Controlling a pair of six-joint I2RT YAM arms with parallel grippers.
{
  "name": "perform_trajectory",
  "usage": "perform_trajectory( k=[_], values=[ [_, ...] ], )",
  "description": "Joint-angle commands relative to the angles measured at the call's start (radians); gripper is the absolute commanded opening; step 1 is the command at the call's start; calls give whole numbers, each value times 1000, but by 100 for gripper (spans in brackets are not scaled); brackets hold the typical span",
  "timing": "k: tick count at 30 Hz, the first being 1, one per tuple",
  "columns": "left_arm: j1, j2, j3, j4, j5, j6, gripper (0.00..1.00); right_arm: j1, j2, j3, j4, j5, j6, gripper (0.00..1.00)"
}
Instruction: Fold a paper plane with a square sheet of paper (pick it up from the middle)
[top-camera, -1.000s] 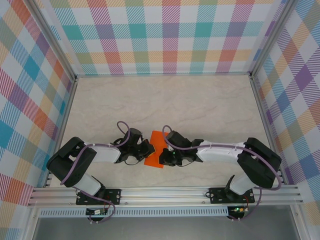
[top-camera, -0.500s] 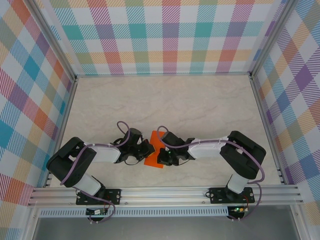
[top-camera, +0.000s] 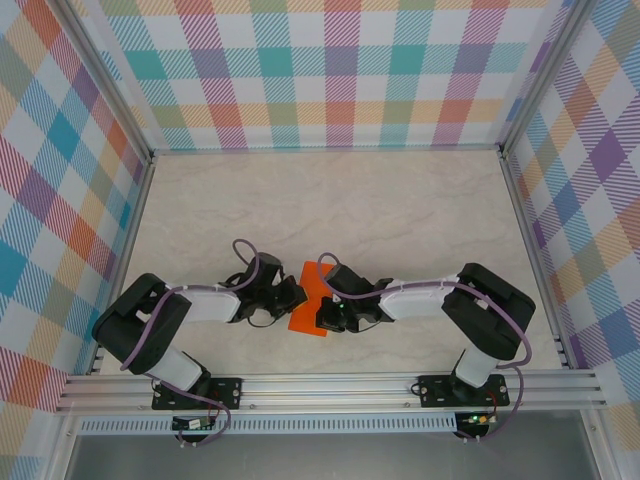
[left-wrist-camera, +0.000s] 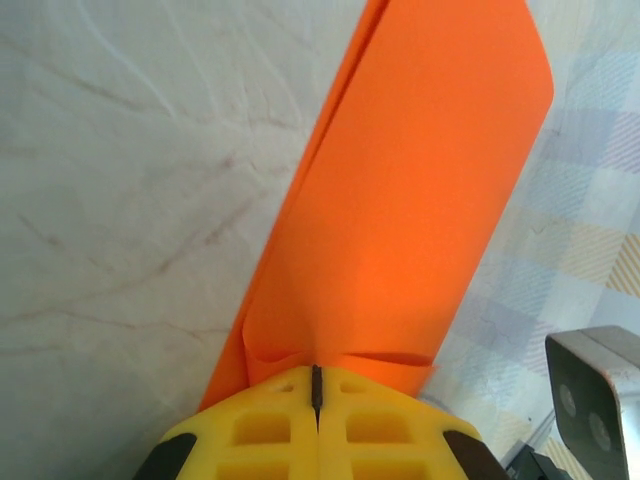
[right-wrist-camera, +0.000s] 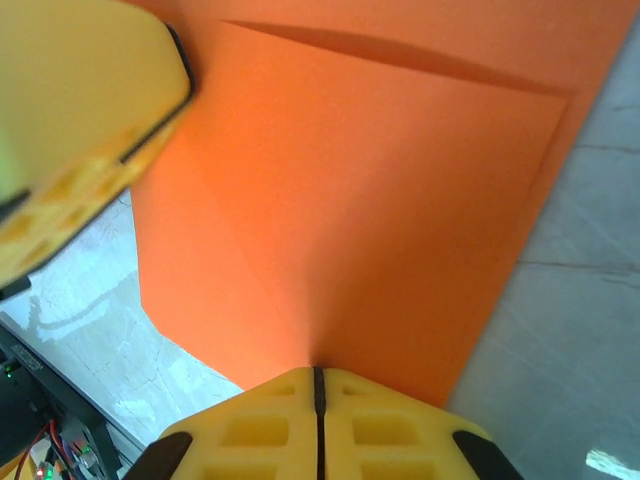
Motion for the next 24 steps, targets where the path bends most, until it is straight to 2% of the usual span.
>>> perform_trajectory(
  k=[1, 14, 19, 24],
  values=[
    [38, 8, 25, -56, -57, 46, 0, 0, 31, -25, -186, -18, -33, 8],
    [134, 39, 72, -132, -10, 123, 0, -1, 37, 19, -222, -25, -68, 9],
    [144, -41, 112, -219, -8, 152, 0, -1, 39, 32, -226, -26, -77, 9],
    [137, -182, 91, -238, 33, 122, 0, -1, 45, 57, -235, -25, -87, 10]
  ],
)
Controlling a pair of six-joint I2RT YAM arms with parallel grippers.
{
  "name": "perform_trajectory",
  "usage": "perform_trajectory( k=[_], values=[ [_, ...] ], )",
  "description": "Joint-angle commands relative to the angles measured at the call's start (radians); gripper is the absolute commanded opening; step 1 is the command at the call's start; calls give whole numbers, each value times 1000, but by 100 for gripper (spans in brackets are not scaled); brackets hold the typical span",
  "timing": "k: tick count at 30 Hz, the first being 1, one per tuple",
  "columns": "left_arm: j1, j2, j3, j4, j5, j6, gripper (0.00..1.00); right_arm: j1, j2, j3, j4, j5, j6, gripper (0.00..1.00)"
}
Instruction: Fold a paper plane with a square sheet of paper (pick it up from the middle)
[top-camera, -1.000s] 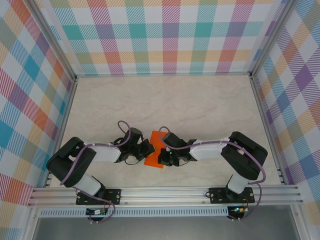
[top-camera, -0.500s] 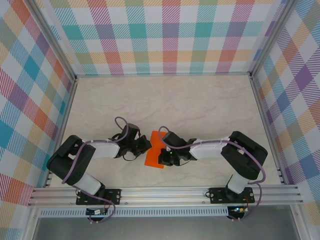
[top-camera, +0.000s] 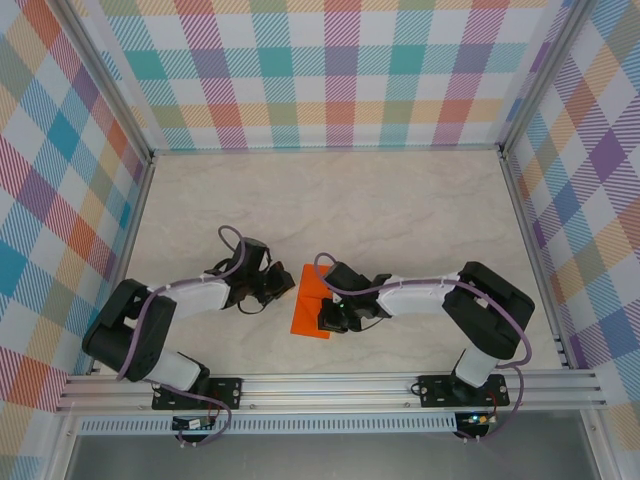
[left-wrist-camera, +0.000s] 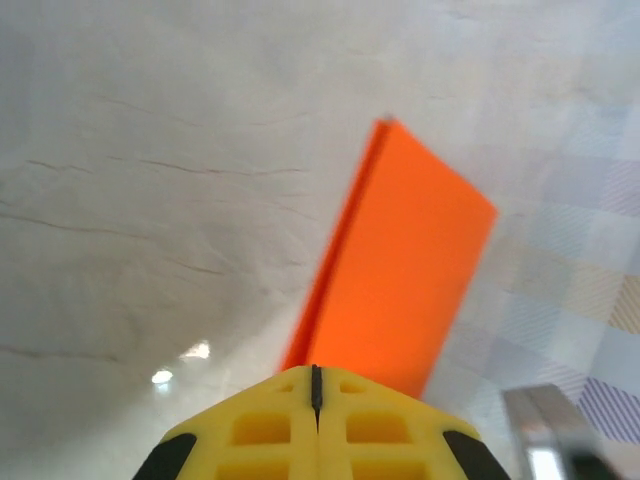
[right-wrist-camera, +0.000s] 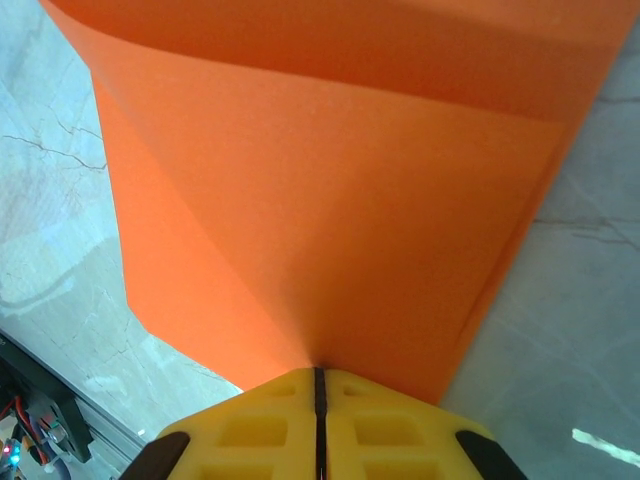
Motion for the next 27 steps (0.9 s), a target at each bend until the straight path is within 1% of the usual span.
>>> perform_trajectory(
  k=[1, 4, 7, 11, 14, 22, 27],
  values=[
    [0, -125, -6, -27, 24, -11, 0, 4, 40, 11, -111, -2, -26, 10],
    [-38, -198, -28, -31, 37, -20, 0, 3, 50, 30, -115, 0, -27, 10],
    [-81, -210, -57, 6, 45, -35, 0, 3, 55, 39, -113, 5, -21, 10],
    [-139, -139, -71, 94, 54, -60, 0, 3, 54, 43, -100, 8, -11, 10],
    [-169, -78, -49, 102, 60, -40, 0, 3, 52, 44, -95, 9, -7, 11],
    [-174, 64, -38, 93, 1, -12, 0, 3, 9, 50, -68, -5, 1, 12],
    [-175, 127, -37, 83, -37, -42, 0, 3, -24, 40, -16, -4, 40, 13]
  ],
)
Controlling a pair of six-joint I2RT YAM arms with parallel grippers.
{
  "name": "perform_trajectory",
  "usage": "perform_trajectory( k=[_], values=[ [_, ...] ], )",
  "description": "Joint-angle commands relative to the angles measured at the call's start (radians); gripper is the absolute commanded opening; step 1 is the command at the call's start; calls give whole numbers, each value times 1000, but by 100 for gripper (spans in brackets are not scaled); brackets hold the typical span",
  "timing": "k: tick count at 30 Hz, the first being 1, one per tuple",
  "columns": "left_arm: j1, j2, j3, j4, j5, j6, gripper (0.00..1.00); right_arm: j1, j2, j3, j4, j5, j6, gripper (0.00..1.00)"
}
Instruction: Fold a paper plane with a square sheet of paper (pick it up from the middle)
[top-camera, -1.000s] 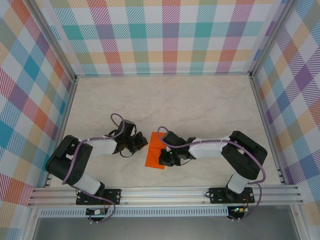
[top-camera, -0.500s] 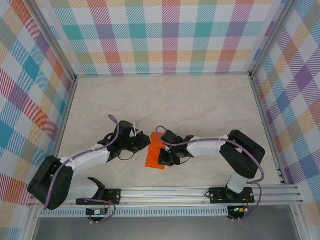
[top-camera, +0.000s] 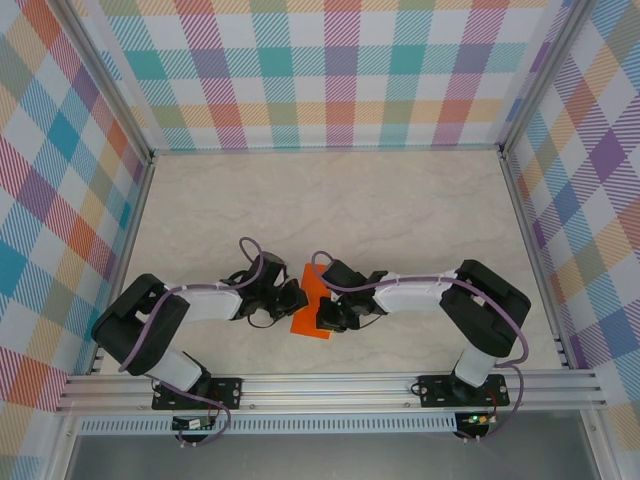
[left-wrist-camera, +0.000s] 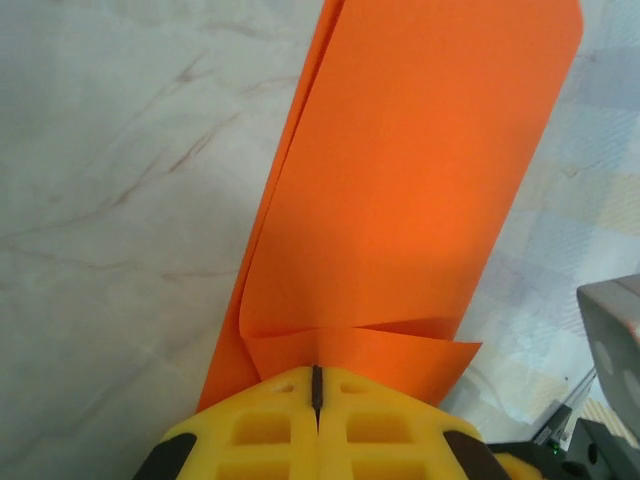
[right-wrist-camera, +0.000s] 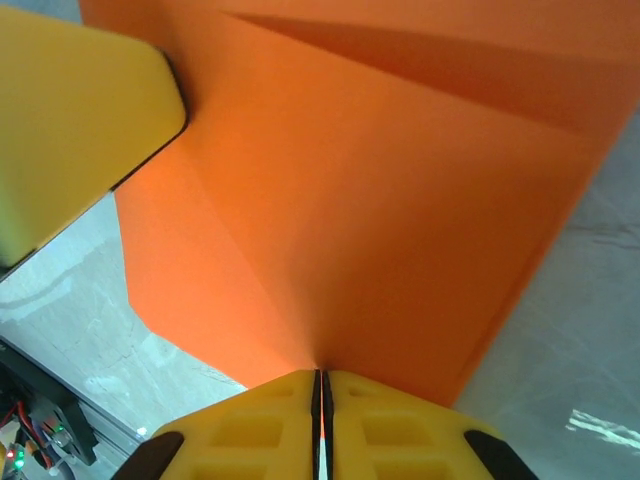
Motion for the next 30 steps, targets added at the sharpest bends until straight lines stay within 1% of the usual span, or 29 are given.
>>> perform_trajectory(
  k=[1, 5, 9, 12, 13, 15, 17, 21, 23, 25, 28, 30],
  values=[
    [-8, 32, 1, -21, -52, -9, 0, 3, -45, -2, 36, 5, 32, 13],
    [-8, 15, -17, -22, -62, -9, 0, 4, -21, 23, 89, 4, 55, 13],
    [-8, 8, -10, -27, -51, -3, 0, 0, 16, 33, 94, 71, 89, 13],
    [-9, 9, -6, -23, -43, -3, 0, -7, 54, 44, 113, 75, 98, 13],
    [-9, 9, -5, -21, -37, -3, 0, -9, 59, 34, 143, 74, 102, 13],
    [-12, 9, -3, -20, -34, -3, 0, -13, 77, 37, 170, 44, 98, 14],
    [-12, 9, -3, -23, -34, -2, 0, -9, 90, 46, 160, 31, 89, 13],
    [-12, 3, -6, -37, -40, -2, 0, -10, 64, 9, 127, 46, 102, 13],
    [-12, -7, -11, -41, -50, -5, 0, -11, 33, -36, 124, 55, 108, 13],
    [-12, -14, -11, -58, -64, -4, 0, -12, 14, -71, 125, 34, 103, 14],
    [-12, -12, -8, -77, -81, -4, 0, -7, 14, -106, 173, -71, 70, 14],
    [-12, -5, -8, -77, -86, -10, 0, 5, 20, -103, 159, -116, 39, 15]
  ],
)
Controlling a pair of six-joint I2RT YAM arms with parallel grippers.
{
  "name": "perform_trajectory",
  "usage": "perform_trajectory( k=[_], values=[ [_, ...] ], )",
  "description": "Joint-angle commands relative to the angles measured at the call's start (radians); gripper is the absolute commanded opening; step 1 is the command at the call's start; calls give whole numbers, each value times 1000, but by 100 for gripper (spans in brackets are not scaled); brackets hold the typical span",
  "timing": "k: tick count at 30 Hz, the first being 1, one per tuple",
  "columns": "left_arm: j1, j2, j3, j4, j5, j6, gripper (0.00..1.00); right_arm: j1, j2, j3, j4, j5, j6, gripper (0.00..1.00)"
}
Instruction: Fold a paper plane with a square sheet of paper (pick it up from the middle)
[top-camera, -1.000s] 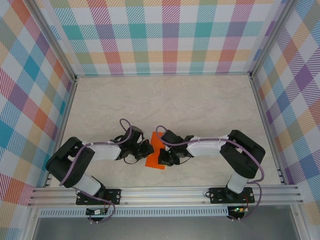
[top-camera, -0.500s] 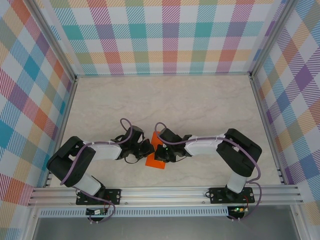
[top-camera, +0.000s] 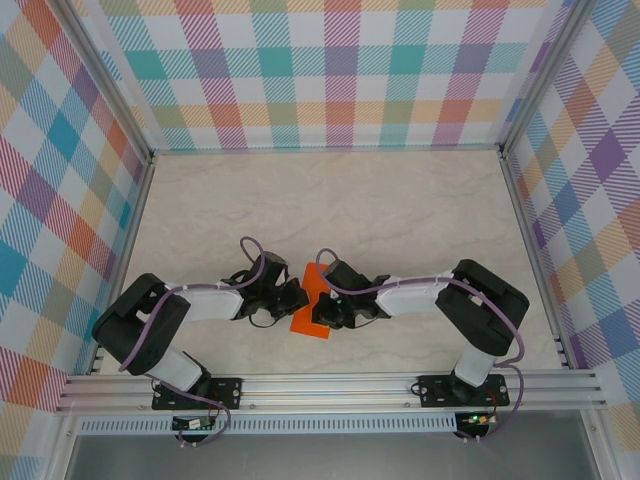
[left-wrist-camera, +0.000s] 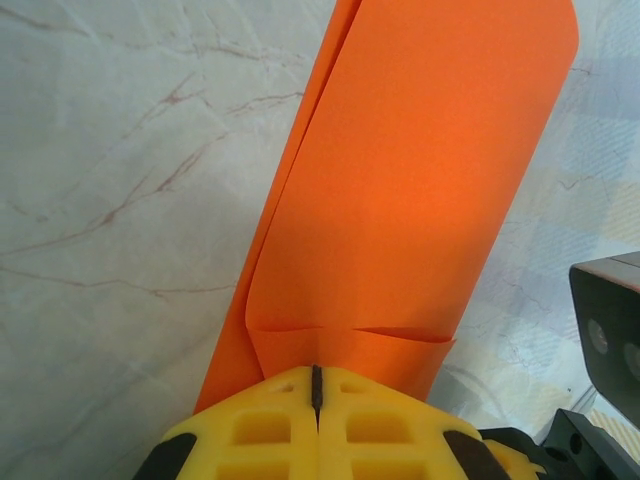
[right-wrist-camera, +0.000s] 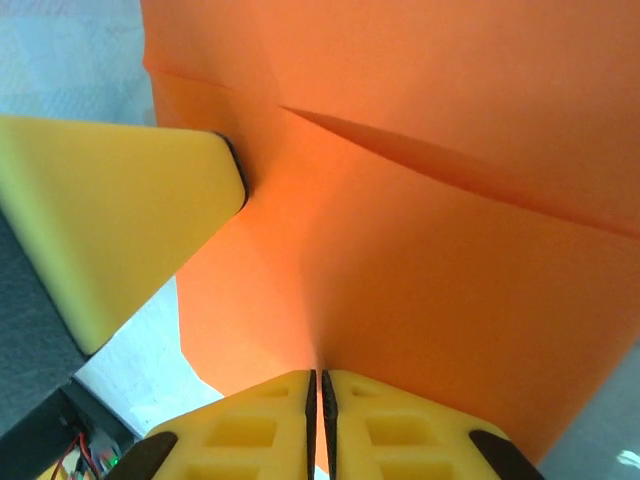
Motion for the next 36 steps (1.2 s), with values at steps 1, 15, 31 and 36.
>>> perform_trajectory(
  k=[1, 15, 31, 36],
  values=[
    [-6, 0, -11, -68, -68, -6, 0, 27, 4, -27, -88, -105, -60, 14],
    [-7, 10, -15, -62, -76, -22, 0, 46, -109, -155, -160, -78, -60, 16],
    [-7, 4, -16, -43, -74, -39, 0, 46, 4, 184, -202, 129, 22, 10],
    [-7, -1, -22, -34, -73, -46, 0, 46, 14, 129, -120, 138, 47, 12]
  ],
)
